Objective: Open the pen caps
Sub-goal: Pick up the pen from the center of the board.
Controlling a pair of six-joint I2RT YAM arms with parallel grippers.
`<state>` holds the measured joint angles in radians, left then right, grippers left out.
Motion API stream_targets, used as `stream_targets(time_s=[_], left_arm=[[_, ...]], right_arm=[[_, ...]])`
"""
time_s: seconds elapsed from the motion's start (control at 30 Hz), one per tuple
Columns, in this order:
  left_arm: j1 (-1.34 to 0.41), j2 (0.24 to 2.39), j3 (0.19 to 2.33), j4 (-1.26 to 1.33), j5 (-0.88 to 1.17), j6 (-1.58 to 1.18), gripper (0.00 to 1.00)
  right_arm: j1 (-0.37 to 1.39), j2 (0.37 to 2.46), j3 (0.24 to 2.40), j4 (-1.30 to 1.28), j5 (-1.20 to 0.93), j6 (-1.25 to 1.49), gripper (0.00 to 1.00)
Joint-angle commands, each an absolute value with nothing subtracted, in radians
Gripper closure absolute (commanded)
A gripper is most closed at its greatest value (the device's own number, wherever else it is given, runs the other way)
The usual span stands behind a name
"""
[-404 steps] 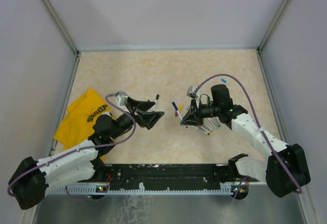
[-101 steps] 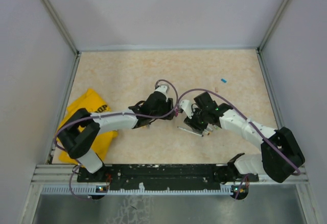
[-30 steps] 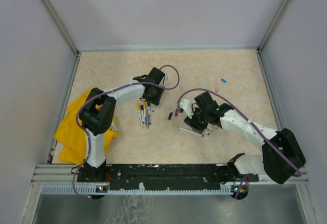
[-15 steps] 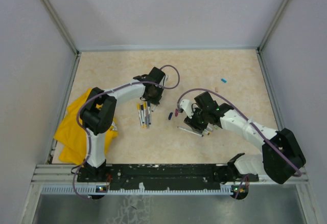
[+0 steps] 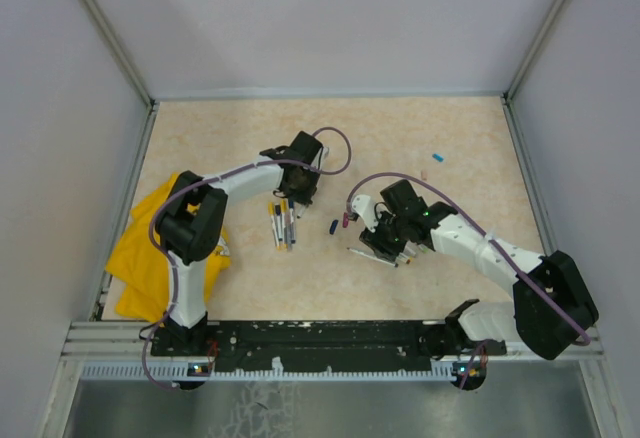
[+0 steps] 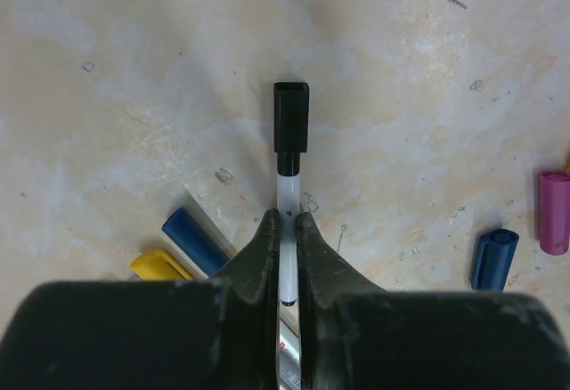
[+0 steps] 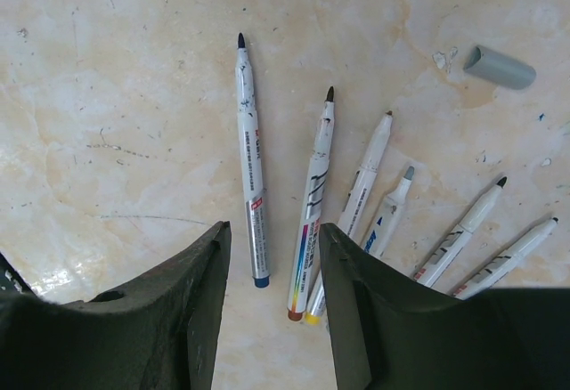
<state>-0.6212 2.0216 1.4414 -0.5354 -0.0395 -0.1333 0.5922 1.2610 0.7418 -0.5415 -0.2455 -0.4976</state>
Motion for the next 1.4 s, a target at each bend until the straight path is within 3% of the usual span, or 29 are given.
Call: stream_targets(time_s=[0.0, 0.8, 1.37], left_arm=[[-0.618, 1.985, 1.417, -0.513, -0.023, -0.127, 1.00], [-0.619, 1.798, 1.245, -0.375, 0.023, -0.157, 1.00], [-0.623, 1.447, 0.852, 0.037, 0.225, -0.336, 1.00]], right_arm=[[0.580, 1.232, 0.789, -0.534, -0.262, -0.506, 0.55], [0.580, 1.213, 0.800, -0.540, -0.305, -0.494, 0.55], [0.580, 1.183, 0.810, -0.538, -0.394, -0.477, 0.55]])
